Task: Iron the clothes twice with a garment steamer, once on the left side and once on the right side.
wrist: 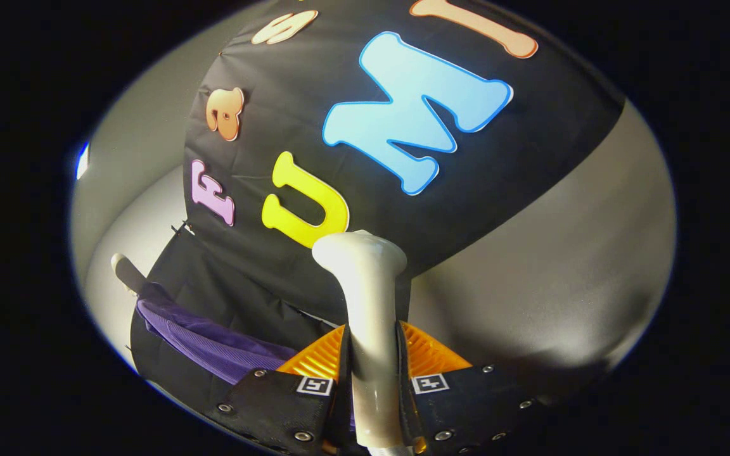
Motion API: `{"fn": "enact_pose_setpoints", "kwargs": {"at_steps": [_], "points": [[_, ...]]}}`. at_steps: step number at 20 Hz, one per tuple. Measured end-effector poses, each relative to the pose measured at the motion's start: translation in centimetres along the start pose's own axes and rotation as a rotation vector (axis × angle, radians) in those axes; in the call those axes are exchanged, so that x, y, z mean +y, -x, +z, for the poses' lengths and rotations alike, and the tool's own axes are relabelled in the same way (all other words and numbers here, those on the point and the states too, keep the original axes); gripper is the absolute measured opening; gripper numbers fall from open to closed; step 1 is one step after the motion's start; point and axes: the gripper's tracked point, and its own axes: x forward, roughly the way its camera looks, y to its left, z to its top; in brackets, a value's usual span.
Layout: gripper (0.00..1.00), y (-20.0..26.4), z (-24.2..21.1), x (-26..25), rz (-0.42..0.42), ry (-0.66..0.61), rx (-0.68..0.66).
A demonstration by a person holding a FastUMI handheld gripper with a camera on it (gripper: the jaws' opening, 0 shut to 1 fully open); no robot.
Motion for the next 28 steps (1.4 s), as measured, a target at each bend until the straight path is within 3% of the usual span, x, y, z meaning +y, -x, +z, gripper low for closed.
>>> {"fn": "enact_pose_setpoints", "kwargs": {"at_steps": [16,28], "points": [[0.3,12.0,-5.1,8.9,0.041,0.172,-0.302],[0.3,17.0,-11.2,18.6,0.04,0.46,-0.445]]}}
